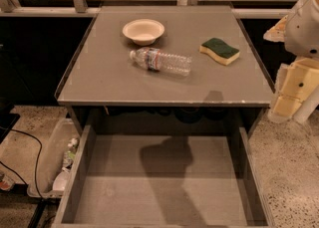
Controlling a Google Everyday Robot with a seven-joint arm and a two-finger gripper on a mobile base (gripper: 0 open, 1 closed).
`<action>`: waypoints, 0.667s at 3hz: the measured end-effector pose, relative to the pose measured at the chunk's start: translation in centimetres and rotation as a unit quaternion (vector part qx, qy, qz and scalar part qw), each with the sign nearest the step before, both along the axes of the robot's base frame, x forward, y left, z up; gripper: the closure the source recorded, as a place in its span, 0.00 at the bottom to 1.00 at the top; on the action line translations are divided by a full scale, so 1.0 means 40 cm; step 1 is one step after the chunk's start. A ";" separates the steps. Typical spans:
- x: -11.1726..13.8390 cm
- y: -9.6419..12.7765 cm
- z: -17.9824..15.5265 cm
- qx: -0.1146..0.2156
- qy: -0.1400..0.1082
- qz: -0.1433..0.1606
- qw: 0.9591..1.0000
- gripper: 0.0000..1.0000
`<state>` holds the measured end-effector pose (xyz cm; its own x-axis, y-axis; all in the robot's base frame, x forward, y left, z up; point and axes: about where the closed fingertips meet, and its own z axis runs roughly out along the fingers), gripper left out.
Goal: Place water bottle into top drawer
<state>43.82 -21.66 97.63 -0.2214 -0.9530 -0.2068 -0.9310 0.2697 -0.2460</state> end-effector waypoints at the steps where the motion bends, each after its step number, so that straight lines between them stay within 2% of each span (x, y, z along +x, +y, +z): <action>1: 0.003 0.005 0.004 0.004 -0.001 0.001 1.000 0.00; 2: 0.031 0.049 0.019 0.012 -0.021 0.019 1.000 0.00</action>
Offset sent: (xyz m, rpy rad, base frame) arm 0.0310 0.0466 0.0117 0.0484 -0.0868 0.0992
